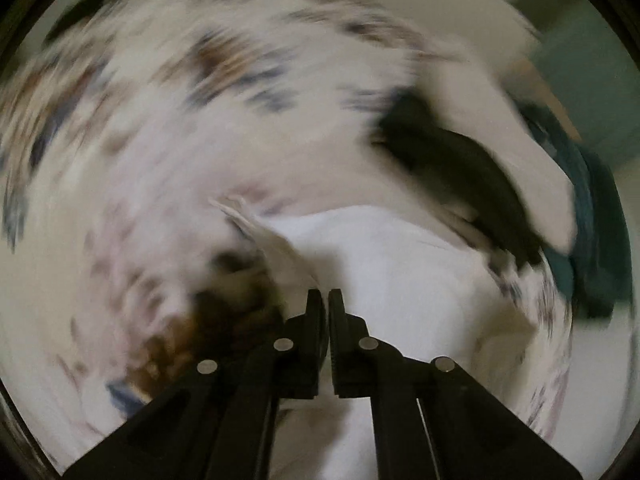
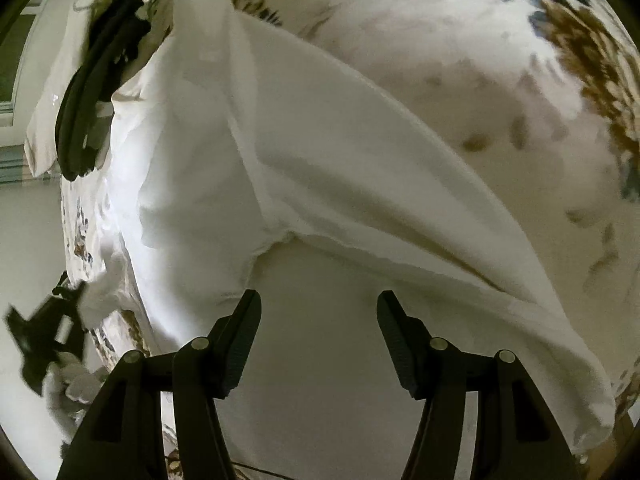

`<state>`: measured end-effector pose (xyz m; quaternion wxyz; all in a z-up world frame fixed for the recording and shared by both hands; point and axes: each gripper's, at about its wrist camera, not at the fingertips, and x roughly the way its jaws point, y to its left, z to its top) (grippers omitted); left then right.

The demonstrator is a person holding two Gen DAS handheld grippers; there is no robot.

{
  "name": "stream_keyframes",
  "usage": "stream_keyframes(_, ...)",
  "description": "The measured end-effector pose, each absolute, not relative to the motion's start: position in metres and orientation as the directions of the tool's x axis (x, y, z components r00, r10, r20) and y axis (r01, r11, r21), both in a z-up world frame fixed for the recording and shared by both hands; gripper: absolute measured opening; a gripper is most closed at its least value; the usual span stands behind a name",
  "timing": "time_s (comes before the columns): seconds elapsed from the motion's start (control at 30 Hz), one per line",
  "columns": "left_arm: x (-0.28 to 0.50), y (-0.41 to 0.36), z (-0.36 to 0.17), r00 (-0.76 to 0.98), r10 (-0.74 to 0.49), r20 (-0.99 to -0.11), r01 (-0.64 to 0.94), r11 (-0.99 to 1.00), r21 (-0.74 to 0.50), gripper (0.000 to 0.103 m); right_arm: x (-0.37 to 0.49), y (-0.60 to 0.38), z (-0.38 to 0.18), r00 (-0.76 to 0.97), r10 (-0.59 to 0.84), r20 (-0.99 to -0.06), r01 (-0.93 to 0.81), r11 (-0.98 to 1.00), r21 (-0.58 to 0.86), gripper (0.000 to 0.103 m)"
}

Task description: Fold small clothes

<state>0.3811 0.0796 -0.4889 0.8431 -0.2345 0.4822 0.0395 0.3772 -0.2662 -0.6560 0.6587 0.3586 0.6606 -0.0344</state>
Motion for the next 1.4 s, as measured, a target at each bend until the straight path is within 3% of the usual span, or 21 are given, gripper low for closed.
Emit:
stream_keyframes(0.07,0.385,0.043,-0.473,0.549,-0.169,-0.818,-0.164,0.938,-0.304,0.002,0.372,-0.273,-0.653,0.131,0.426,-0.895,0.533,0.731,0.426,0.063)
stream_keyframes(0.2,0.387,-0.067,-0.477,0.435,-0.349,-0.83,0.181,0.937,-0.299,0.003,0.362,-0.28,-0.648,0.126,0.414,-0.901,0.55,0.727,0.411,0.063)
stream_keyframes(0.27,0.379,-0.104,-0.49,0.359,-0.371,-0.856,0.289,0.917,-0.276,0.005,0.358,-0.284,-0.645,0.117,0.407,-0.906,0.553,0.731,0.4,0.063)
stream_keyframes(0.37,0.356,-0.127,-0.511,0.29,-0.306,-0.907,0.375,0.908,-0.187,0.009,0.353,-0.293,-0.638,0.108,0.407,-0.907,0.558,0.73,0.394,0.063)
stream_keyframes(0.43,0.334,-0.112,-0.514,0.296,-0.269,-0.917,0.359,0.921,-0.154,0.017,0.352,-0.299,-0.631,0.116,0.412,-0.904,0.558,0.726,0.402,0.063)
stream_keyframes(0.47,0.328,-0.102,-0.516,0.296,-0.245,-0.923,0.343,0.929,-0.137,0.032,0.353,-0.301,-0.628,0.122,0.416,-0.901,0.555,0.724,0.41,0.063)
stream_keyframes(0.5,0.322,-0.089,-0.516,0.3,-0.216,-0.929,0.318,0.941,-0.116,0.056,0.355,-0.302,-0.625,0.128,0.421,-0.898,0.552,0.722,0.417,0.063)
stream_keyframes(0.57,0.308,-0.058,-0.513,0.329,-0.148,-0.933,0.259,0.964,-0.062,0.078,0.36,-0.303,-0.618,0.146,0.436,-0.888,0.539,0.717,0.441,0.063)
stream_keyframes(0.8,0.263,0.038,-0.527,0.361,0.15,-0.921,0.039,0.984,0.175,0.078,0.426,-0.25,-0.608,0.149,0.506,-0.849,0.436,0.737,0.516,0.063)
stream_keyframes(1.03,0.254,0.081,-0.54,0.29,0.185,-0.939,-0.09,0.982,0.166,0.078,0.504,-0.162,-0.665,0.025,0.56,-0.828,0.413,0.749,0.518,0.063)
stream_keyframes(1.07,0.253,0.081,-0.54,0.292,0.185,-0.939,-0.096,0.982,0.163,0.078,0.508,-0.155,-0.671,0.009,0.564,-0.826,0.413,0.75,0.517,0.05)
stream_keyframes(1.1,0.251,0.082,-0.538,0.298,0.185,-0.936,-0.101,0.982,0.162,0.078,0.51,-0.147,-0.674,-0.007,0.557,-0.83,0.398,0.763,0.509,0.005)
stream_keyframes(1.27,0.249,0.082,-0.517,0.385,0.168,-0.907,-0.099,0.985,0.14,0.078,0.495,-0.145,-0.655,-0.048,0.404,-0.914,0.316,0.874,0.37,0.003)
stream_keyframes(1.33,0.25,0.079,-0.512,0.394,0.16,-0.905,-0.097,0.987,0.132,0.078,0.489,-0.155,-0.644,-0.084,0.435,-0.896,0.305,0.868,0.393,0.016)
stream_keyframes(1.37,0.251,0.078,-0.508,0.394,0.15,-0.907,-0.099,0.988,0.121,0.078,0.486,-0.161,-0.637,-0.101,0.46,-0.882,0.296,0.86,0.415,0.047)
stream_keyframes(1.4,0.252,0.076,-0.504,0.397,0.138,-0.908,-0.103,0.989,0.106,0.078,0.482,-0.172,-0.627,-0.099,0.474,-0.875,0.293,0.854,0.43,0.068)
